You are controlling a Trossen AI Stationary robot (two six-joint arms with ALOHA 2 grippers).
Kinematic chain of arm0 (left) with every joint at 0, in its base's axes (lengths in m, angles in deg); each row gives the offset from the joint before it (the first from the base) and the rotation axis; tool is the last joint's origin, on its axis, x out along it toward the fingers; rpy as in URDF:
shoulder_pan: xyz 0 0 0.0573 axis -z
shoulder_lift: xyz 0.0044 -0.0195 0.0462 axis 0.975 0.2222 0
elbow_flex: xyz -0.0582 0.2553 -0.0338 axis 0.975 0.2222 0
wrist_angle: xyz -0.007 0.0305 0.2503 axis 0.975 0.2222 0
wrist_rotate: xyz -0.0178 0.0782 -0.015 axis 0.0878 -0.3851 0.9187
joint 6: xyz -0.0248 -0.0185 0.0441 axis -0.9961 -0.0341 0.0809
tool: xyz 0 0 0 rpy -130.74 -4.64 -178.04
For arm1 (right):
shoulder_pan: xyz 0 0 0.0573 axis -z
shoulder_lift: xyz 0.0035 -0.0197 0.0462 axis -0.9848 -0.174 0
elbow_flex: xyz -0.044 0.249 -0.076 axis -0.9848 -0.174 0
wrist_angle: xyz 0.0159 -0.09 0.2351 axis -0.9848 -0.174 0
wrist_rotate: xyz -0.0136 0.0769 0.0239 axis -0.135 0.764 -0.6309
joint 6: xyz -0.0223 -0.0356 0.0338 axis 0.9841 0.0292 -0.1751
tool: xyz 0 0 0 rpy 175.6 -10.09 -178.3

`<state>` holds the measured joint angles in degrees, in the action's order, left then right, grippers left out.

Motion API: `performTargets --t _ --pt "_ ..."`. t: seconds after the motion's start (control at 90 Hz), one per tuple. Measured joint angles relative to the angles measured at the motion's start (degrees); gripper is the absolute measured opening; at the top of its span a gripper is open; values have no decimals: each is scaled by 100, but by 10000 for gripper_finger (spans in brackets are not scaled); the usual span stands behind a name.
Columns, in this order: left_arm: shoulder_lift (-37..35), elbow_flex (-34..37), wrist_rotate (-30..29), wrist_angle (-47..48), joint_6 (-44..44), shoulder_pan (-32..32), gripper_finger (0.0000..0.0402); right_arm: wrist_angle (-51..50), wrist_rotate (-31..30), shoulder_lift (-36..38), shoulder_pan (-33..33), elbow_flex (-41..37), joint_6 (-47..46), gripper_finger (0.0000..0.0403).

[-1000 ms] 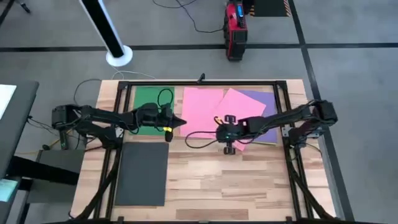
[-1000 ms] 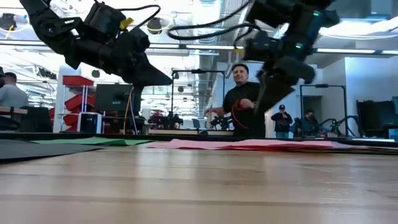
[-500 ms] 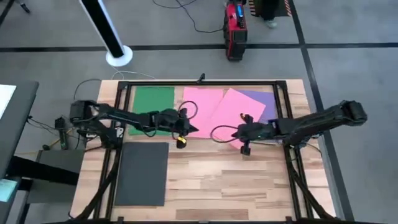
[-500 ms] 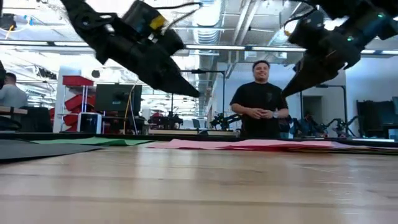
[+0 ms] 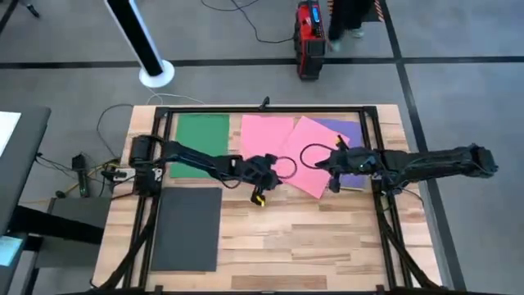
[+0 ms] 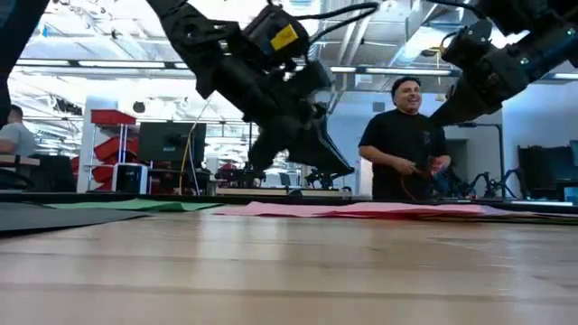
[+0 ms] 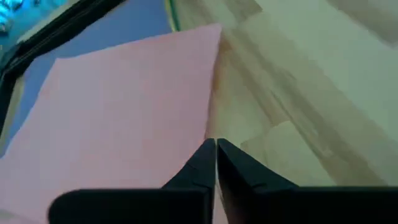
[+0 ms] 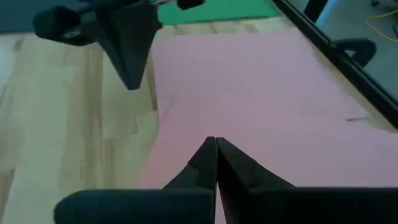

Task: Organize paper
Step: Stack the pink paper on top of the pink paper

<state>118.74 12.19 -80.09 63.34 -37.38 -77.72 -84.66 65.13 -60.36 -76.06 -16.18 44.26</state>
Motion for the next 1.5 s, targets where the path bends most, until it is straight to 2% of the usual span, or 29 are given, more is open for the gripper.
performTargets --t 0.111,0.344,0.456,0.6,0.811,1.111,1.178,1.5 --pt "303 -220 -289 -31 273 100 55 -70 -3 -22 4 0 62 0" --pt "850 -755 -470 -107 258 179 118 -242 -8 -15 4 -2 67 0" --pt "1138 -1015 -552 -85 243 205 139 -259 -11 -15 4 -2 67 0" --pt "1427 -1350 -1013 -111 61 218 151 -275 -18 -15 4 -2 65 0" --pt "1538 -1544 -1249 -39 -97 209 146 -274 -24 -15 4 -2 93 0" --pt "1538 -1562 -1171 165 -166 205 102 -248 -24 -15 4 0 152 0" --pt "1540 -1562 -978 175 -158 182 95 -245 -24 -15 4 0 152 0" --pt "1606 -1562 -883 147 -215 150 88 -224 -25 -15 4 0 152 0"
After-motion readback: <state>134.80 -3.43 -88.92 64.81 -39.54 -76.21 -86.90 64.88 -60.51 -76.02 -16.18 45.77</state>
